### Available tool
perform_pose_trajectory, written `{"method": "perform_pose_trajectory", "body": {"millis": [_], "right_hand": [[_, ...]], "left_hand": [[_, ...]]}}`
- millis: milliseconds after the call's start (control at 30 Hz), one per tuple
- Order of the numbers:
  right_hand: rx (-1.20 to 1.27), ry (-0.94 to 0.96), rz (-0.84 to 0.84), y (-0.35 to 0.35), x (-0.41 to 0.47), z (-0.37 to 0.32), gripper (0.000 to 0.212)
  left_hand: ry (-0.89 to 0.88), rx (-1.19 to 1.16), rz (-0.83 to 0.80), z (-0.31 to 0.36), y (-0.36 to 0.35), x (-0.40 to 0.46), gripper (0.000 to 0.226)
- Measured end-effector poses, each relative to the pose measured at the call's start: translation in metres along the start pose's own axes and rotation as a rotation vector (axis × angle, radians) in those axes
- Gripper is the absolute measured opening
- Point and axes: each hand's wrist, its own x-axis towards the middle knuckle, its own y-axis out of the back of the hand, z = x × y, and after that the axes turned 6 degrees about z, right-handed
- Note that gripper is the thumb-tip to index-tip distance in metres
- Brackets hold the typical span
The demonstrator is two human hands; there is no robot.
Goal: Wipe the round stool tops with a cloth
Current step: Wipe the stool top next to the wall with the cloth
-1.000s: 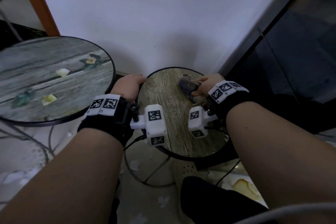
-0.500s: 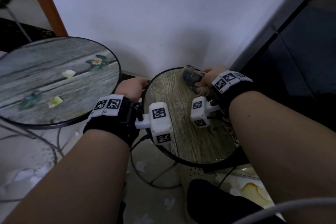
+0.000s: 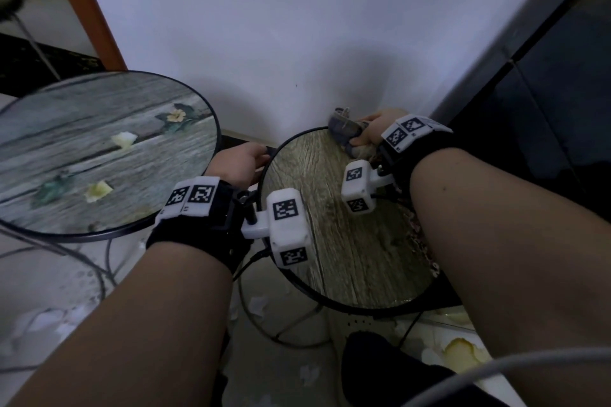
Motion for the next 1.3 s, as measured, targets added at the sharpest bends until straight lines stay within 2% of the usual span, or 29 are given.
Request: {"method": "perform_pose_trajectory", "body": {"millis": [133, 200, 400, 533, 667, 933, 1067, 1133, 1300], "right_hand": [[-0.259, 0.161, 0.026, 0.001, -0.001, -0.009, 0.041], [-0.303, 0.192, 0.021, 0.0, -0.001, -0.009, 0.04], [-0.244, 0.183, 0.028, -0.001, 0.0, -0.002, 0.039], [-0.039, 0.042, 0.069, 0.006, 0.004, 0.01, 0.044], [-0.245, 0.114, 0.081, 0.016, -0.002, 0.015, 0.04], [-0.366, 0.125, 0.031, 0.018, -0.014, 0.018, 0.039], [-0.277, 0.073, 0.022, 0.017, -0.021, 0.027, 0.043], [-0.182, 0.044, 0.046, 0.015, -0.026, 0.033, 0.043], [-0.162, 0.027, 0.049, 0.014, -0.038, 0.046, 0.046]], "left_hand": [[0.043, -0.02, 0.021, 0.0, 0.001, 0.002, 0.02], [0.049, -0.018, 0.026, -0.001, 0.002, 0.004, 0.019], [0.047, -0.016, 0.037, -0.003, 0.002, 0.005, 0.017], [0.05, -0.011, 0.033, -0.003, 0.001, 0.006, 0.016], [0.048, 0.002, 0.019, -0.003, 0.0, 0.008, 0.016], [-0.044, 0.14, -0.036, -0.003, -0.003, 0.012, 0.026], [-0.131, 0.231, -0.029, -0.006, 0.006, 0.011, 0.012], [-0.137, 0.271, -0.03, -0.007, 0.005, 0.011, 0.012], [-0.198, 0.349, -0.037, -0.001, 0.002, 0.005, 0.015]]}}
